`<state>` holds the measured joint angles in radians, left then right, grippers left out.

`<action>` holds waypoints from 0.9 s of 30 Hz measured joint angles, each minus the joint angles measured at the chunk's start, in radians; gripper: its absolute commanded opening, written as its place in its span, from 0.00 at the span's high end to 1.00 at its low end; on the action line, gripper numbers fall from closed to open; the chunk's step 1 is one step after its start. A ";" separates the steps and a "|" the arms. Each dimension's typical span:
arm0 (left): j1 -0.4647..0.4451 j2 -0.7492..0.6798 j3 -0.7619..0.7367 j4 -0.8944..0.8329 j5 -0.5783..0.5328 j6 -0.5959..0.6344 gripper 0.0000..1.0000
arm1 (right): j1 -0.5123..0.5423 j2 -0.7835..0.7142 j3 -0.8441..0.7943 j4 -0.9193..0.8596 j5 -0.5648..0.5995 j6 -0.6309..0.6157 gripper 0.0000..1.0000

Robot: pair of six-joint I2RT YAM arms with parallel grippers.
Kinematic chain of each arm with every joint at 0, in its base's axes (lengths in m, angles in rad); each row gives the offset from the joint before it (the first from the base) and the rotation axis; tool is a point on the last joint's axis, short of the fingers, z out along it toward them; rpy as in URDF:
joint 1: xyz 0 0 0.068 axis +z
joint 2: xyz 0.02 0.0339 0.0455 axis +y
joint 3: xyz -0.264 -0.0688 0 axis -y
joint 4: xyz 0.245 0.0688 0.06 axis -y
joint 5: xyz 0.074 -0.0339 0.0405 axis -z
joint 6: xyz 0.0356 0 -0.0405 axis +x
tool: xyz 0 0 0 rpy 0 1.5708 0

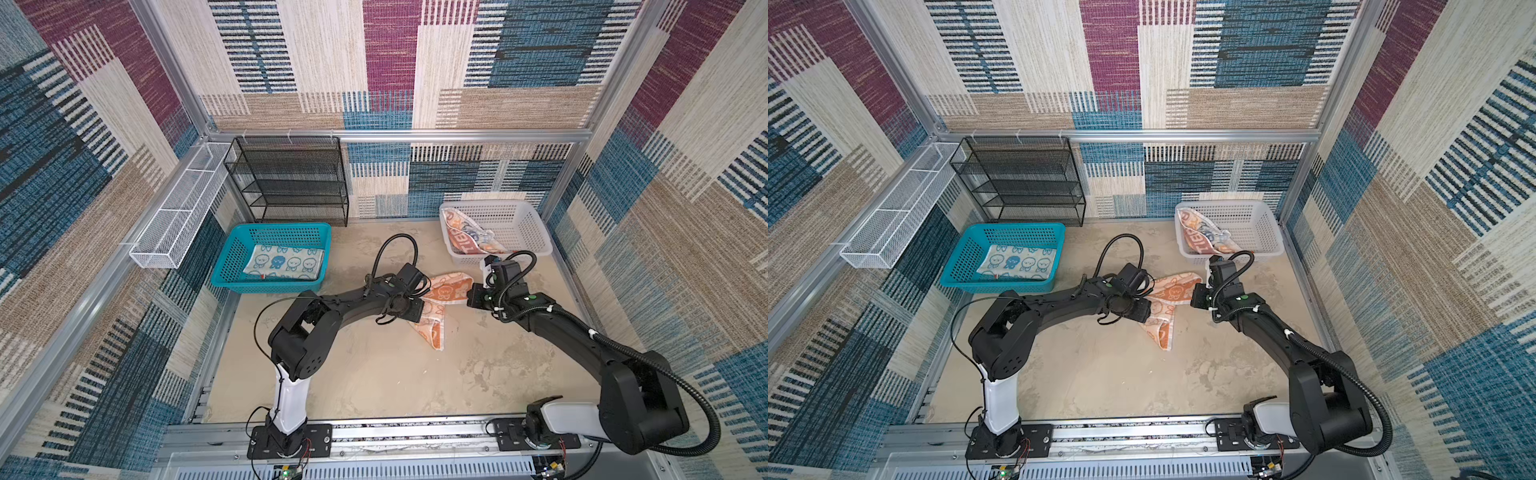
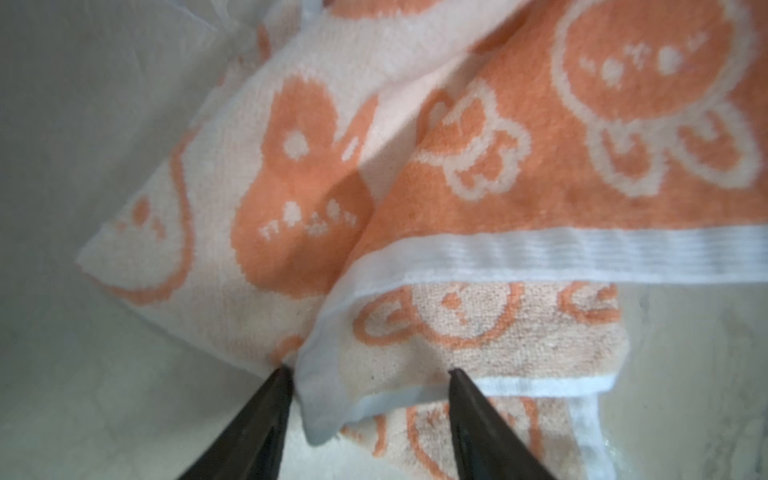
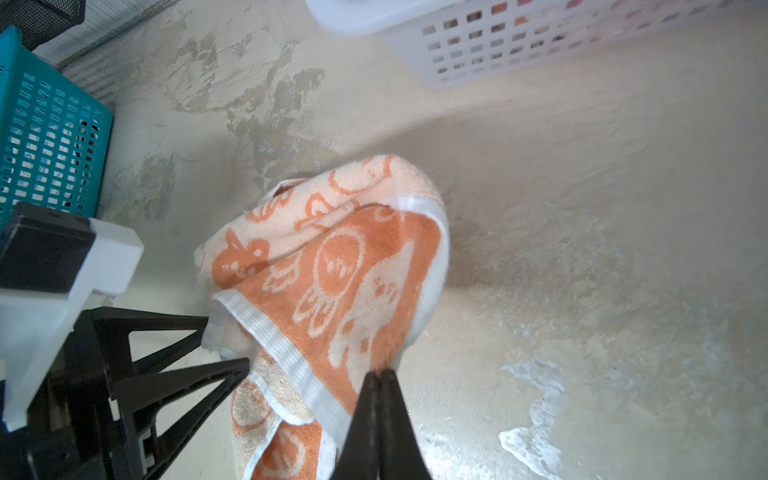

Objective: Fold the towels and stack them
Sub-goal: 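Lift the orange towel by two corners with both grippers, spreading apart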

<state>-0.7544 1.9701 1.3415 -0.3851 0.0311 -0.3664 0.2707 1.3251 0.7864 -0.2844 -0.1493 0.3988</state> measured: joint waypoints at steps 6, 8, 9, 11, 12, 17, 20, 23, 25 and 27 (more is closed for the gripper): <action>0.000 -0.001 0.000 0.003 -0.002 0.003 0.69 | -0.002 0.004 -0.015 0.003 -0.001 0.000 1.00; 0.000 -0.001 0.002 0.003 -0.003 0.004 0.76 | -0.001 0.004 -0.019 0.004 -0.004 0.000 1.00; 0.000 -0.001 0.003 0.002 -0.002 0.004 0.80 | -0.001 0.004 -0.020 0.003 -0.007 0.000 1.00; 0.000 -0.001 0.009 0.002 -0.002 0.007 0.82 | -0.001 0.004 -0.021 0.004 -0.008 0.000 1.00; 0.000 -0.001 0.011 0.002 -0.002 0.007 0.84 | -0.001 0.004 -0.021 0.004 -0.009 0.000 1.00; 0.000 0.000 0.020 -0.001 -0.002 0.011 1.00 | -0.001 0.004 -0.021 0.004 -0.016 0.000 1.00; 0.000 0.000 0.023 -0.006 -0.002 0.018 1.00 | -0.001 0.004 -0.021 0.004 -0.018 0.000 1.00; 0.000 -0.010 0.040 -0.039 -0.003 0.027 1.00 | -0.001 -0.005 -0.015 -0.004 -0.025 -0.001 1.00; 0.000 -0.037 0.060 -0.071 -0.019 0.037 1.00 | -0.001 -0.016 0.008 -0.021 -0.026 -0.005 1.00; 0.000 -0.076 0.091 -0.107 -0.052 0.058 1.00 | -0.001 -0.027 0.047 -0.029 -0.027 -0.008 1.00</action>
<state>-0.7544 1.8938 1.4326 -0.4923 -0.0212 -0.3080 0.2695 1.2976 0.8333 -0.3130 -0.1761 0.3908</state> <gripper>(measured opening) 0.068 0.048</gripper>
